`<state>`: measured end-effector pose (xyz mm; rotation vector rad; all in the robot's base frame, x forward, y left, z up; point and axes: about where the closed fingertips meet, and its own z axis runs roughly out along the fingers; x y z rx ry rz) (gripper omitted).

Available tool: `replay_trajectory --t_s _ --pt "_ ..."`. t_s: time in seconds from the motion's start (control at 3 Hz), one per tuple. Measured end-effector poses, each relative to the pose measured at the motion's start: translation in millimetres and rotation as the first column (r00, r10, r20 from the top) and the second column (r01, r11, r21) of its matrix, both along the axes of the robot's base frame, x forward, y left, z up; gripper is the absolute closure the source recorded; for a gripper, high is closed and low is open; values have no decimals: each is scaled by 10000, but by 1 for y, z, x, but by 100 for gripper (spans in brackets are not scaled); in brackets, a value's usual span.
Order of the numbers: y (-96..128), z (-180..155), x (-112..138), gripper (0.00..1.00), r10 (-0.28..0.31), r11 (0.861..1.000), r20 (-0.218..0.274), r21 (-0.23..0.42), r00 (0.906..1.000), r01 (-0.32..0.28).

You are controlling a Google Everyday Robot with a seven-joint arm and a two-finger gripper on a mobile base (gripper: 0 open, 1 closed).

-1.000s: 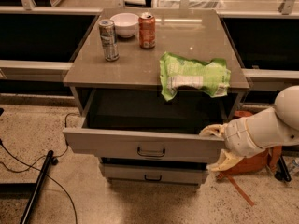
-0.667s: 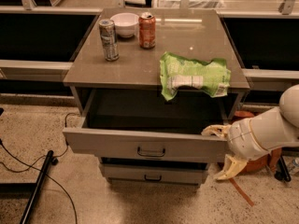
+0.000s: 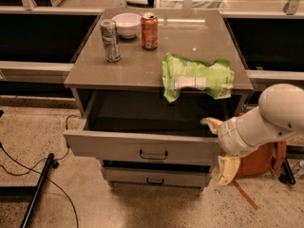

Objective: Open top drawer

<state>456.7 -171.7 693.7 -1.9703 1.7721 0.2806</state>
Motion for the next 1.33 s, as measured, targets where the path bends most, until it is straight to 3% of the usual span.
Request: replay_trajectory --t_s 0.33,0.67,1.33 --pt "9 -17 2 3 -148 9996 -464 -255 9988 136" --pt "13 -26 -9 21 0 9987 -925 -513 9957 -48" --pt "9 -19 -22 64 193 9962 -1242 -817 9921 -296"
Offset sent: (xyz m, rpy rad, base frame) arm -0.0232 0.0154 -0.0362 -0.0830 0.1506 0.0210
